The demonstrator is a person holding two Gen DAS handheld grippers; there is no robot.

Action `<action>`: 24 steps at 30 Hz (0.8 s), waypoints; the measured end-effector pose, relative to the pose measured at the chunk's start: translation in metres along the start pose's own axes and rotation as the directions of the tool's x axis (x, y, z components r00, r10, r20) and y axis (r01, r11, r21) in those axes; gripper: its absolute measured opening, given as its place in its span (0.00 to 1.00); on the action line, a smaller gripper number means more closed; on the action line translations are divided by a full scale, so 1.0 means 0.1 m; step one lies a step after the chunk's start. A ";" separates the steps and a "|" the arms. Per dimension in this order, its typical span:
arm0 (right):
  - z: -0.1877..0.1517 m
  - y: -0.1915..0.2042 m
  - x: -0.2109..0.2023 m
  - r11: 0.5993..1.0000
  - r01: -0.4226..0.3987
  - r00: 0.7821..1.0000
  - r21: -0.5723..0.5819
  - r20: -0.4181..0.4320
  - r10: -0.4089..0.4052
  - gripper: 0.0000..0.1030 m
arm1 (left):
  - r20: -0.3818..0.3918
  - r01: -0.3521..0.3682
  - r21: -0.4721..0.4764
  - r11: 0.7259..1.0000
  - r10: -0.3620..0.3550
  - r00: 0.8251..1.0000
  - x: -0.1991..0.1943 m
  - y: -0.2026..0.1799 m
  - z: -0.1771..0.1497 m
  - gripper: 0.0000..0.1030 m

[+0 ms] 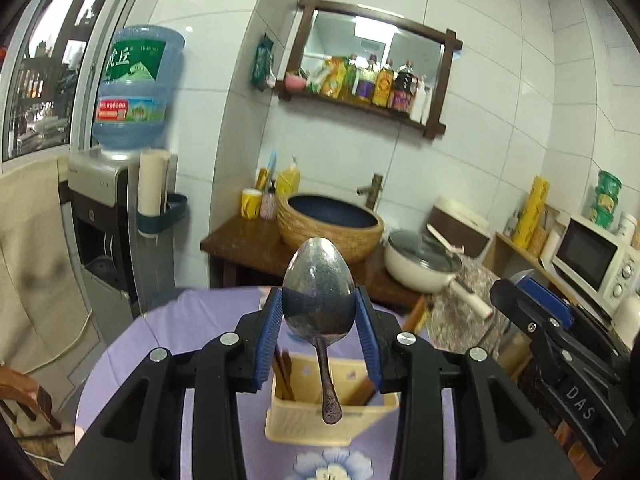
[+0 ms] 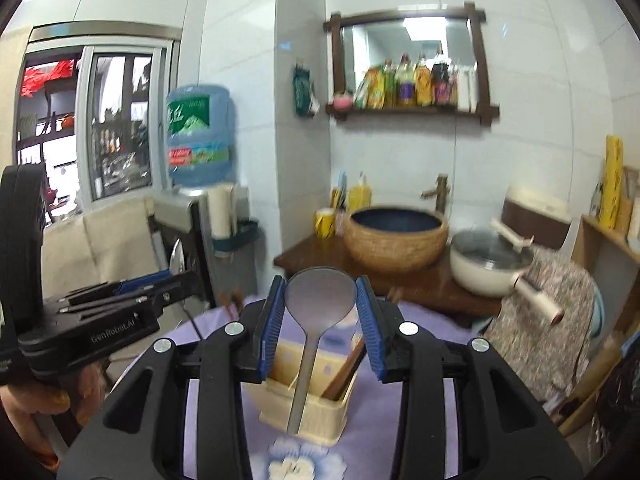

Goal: Organize utensils
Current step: 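Lower both spoons into the holder and open both grippers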

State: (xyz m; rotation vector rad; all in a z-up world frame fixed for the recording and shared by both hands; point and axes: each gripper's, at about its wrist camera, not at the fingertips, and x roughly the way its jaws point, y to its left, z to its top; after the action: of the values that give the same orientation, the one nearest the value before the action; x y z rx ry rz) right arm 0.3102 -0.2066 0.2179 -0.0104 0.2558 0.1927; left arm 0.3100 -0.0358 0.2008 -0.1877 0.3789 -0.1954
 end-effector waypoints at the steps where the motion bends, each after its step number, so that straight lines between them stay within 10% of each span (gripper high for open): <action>1: 0.05 0.01 0.04 1.000 0.013 1.000 -0.005 0.016 -0.013 0.36 | 0.016 -0.012 0.001 1.000 0.012 1.000 0.04 -0.02 0.05 0.35; 24: -1.18 -0.07 1.00 0.994 0.105 0.985 -0.011 -0.135 -0.106 0.36 | -0.083 -0.061 0.045 0.997 0.065 0.994 0.85 0.19 -0.87 0.35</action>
State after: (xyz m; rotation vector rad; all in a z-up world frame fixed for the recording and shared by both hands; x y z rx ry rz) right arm 0.3772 -0.1989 0.0779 -0.0408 0.3895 0.0867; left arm 0.3567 -0.0488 0.0880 -0.1255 0.4635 -0.1492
